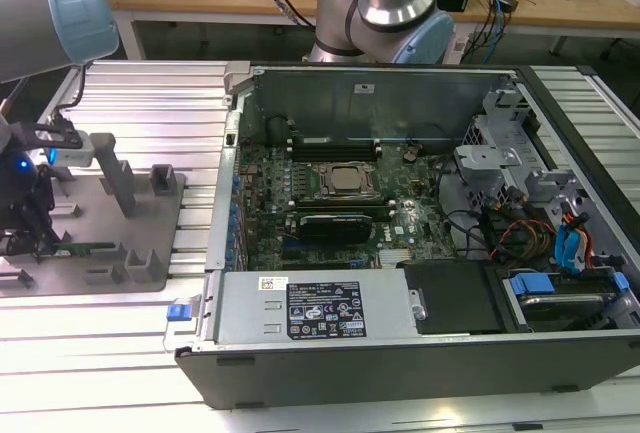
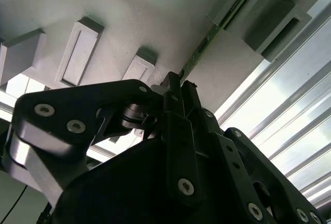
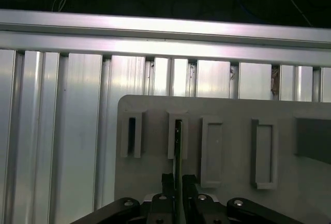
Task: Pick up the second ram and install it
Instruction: 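Pick up the second ram and move it above second insertion slot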
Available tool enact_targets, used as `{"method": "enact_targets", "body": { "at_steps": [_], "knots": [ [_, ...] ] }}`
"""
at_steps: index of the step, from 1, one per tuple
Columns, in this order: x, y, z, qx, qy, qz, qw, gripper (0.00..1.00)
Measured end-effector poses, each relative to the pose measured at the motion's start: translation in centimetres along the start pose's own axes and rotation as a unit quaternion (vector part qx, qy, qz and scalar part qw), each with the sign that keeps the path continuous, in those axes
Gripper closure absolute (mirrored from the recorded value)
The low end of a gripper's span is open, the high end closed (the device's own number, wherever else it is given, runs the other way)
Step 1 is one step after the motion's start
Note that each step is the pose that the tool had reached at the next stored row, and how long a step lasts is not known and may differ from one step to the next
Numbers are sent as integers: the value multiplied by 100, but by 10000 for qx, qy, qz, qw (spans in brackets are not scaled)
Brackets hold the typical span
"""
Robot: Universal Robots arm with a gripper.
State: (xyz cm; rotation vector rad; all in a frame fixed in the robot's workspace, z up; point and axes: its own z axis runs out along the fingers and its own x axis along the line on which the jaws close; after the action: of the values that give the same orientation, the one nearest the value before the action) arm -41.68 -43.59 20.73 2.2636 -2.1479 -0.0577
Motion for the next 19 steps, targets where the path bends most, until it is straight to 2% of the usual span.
{"method": "enact_targets", "body": {
  "at_steps": [8,10,11,16,19],
  "knots": [
    [2,-44,-11,0,0,0,10000,81],
    [2,-47,-12,0,0,0,10000,83],
    [2,-48,-12,0,0,0,10000,90],
    [3,-56,-12,0,0,0,10000,90],
    [2,-57,-11,3,-7,195,9998,90]
  ]
}}
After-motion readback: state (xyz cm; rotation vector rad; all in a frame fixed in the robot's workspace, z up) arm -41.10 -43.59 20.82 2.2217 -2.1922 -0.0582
